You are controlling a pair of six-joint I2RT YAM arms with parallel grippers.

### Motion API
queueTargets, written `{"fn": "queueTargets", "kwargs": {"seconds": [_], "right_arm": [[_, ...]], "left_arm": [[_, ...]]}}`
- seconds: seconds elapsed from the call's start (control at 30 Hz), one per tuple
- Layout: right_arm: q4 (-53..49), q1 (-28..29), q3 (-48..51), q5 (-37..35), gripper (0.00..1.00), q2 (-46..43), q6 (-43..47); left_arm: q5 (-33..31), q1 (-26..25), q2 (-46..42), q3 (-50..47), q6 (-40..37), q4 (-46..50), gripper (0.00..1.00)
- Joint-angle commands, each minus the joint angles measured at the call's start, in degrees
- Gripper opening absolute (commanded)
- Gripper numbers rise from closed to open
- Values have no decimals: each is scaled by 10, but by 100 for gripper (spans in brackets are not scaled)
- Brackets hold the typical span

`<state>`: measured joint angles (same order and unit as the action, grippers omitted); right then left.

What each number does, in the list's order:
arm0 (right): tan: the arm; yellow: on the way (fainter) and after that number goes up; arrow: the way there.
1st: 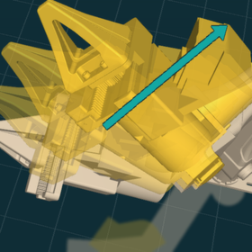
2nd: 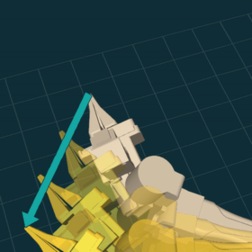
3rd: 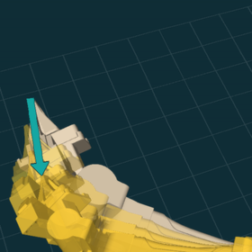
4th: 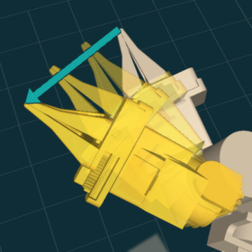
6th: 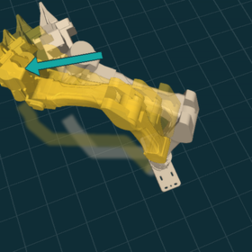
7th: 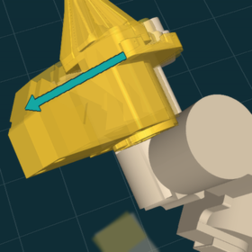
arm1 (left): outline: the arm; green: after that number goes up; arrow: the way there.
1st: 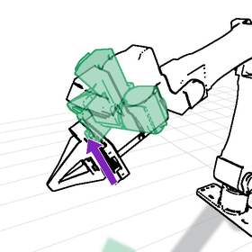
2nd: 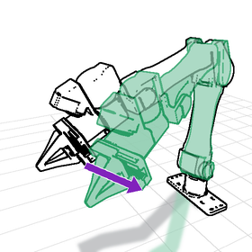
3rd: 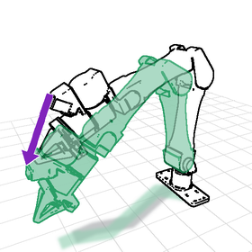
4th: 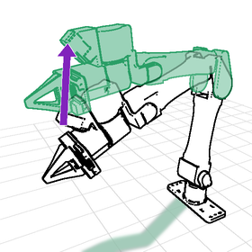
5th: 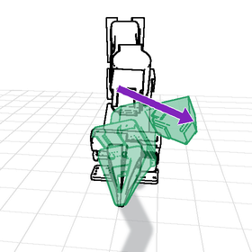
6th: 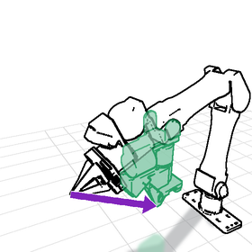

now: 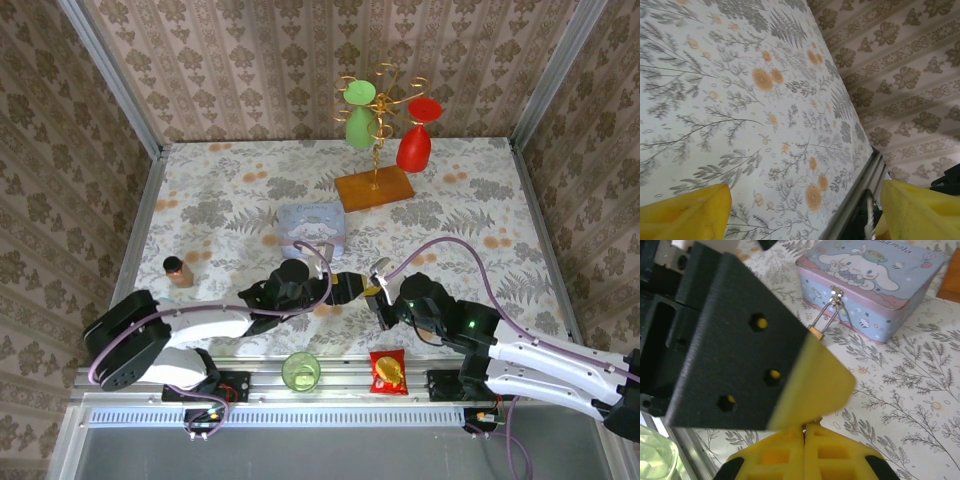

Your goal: Unlock the padlock with the key

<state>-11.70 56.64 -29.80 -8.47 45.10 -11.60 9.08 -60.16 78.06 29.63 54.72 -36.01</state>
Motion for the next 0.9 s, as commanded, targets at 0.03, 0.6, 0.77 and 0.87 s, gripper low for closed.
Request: {"fn": "queueTargets", "kwargs": {"seconds": [0.03,0.6,0.77,0.87], "right_arm": [[14,13,0,5,0,13,26],[27,20,11,-45,0,22,20],[43,19,9,-65,29,28,8],[51,15,14,-63,81,8,-10]], "left_arm": [[15,-4,15,18,19,-56,77],[51,-2,36,34,21,-41,7],[72,7,47,31,42,-79,0],[63,30,43,6,68,-135,0]]}}
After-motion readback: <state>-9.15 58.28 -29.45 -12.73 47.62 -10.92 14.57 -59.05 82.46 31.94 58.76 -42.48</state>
